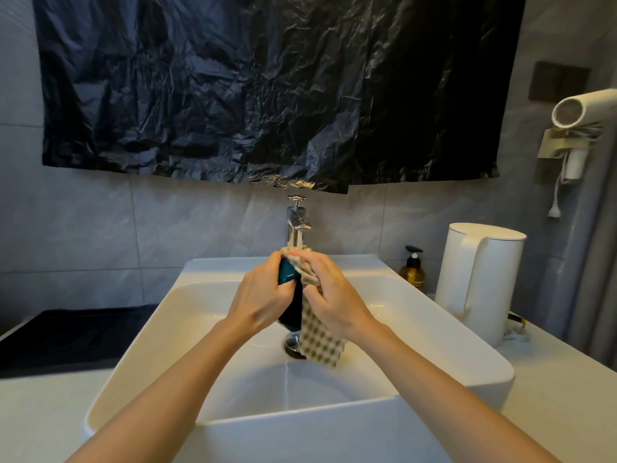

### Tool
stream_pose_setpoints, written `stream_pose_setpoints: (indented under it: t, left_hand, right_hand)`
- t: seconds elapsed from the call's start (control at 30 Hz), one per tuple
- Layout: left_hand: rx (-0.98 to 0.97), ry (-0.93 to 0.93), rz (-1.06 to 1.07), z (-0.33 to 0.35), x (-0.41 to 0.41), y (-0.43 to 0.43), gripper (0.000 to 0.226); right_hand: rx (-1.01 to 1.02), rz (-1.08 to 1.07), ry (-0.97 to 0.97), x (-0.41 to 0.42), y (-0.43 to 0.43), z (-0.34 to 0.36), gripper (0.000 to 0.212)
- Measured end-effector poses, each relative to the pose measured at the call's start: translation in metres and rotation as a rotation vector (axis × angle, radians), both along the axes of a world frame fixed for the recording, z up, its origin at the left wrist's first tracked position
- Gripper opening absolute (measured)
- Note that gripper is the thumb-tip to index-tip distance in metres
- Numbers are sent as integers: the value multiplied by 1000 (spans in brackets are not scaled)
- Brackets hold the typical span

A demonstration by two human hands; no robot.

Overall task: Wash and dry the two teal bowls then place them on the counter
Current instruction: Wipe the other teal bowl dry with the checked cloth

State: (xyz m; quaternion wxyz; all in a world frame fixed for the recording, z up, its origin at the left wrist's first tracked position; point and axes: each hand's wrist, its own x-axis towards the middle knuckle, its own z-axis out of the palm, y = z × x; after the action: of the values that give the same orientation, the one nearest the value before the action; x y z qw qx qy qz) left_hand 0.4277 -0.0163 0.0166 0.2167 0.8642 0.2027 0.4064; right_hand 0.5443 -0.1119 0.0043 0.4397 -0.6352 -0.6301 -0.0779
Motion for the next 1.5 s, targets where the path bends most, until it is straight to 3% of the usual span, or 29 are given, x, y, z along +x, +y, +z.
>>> stream_pose_setpoints:
  t: [0.13, 0.2, 0.3, 0.43, 0.57, 0.63, 0.83, 1.0, 1.13, 1.33, 1.4, 1.5]
  left_hand:
    - [-85, -122, -11, 6, -3, -4, 35]
    - [-115, -202, 10, 8, -4, -4, 37]
    - [-133, -298, 28, 9, -5, -4, 37]
    - [-115, -245, -16, 6, -5, -1, 35]
    - [-67, -138, -92, 4, -3, -3, 30]
    - [-80, -152, -94, 3, -2, -6, 31]
    - [-219, -403, -47, 5, -1, -9, 35]
    - [-253, -401, -83, 0, 2, -5, 34]
    - [-296, -239, -108, 1, 6, -4, 23]
    - [-173, -38, -37, -5, 13, 0, 27]
    - [-140, -31, -5, -6, 15, -1, 25]
    - [-135, -42, 68, -9, 14, 2, 27]
  right_hand:
    - [-26, -35, 283, 3, -2, 2, 35]
    - [-81, -46, 360, 2, -3, 0, 22]
    - [-148, -38, 425, -2, -2, -4, 21]
    - [-139, -23, 399, -5, 0, -5, 34]
    - [49, -76, 108, 2, -3, -2, 42]
    - [77, -74, 108, 4, -2, -1, 41]
    - [46, -4, 511, -5, 7, 0, 23]
    - [3, 100, 748, -6, 11, 1, 24]
    - [65, -83, 565, 0, 8, 2, 23]
    - [66, -371, -231, 5, -10, 5, 37]
    - [43, -401, -320, 3, -7, 5, 38]
    - [57, -296, -269, 2, -6, 3, 42]
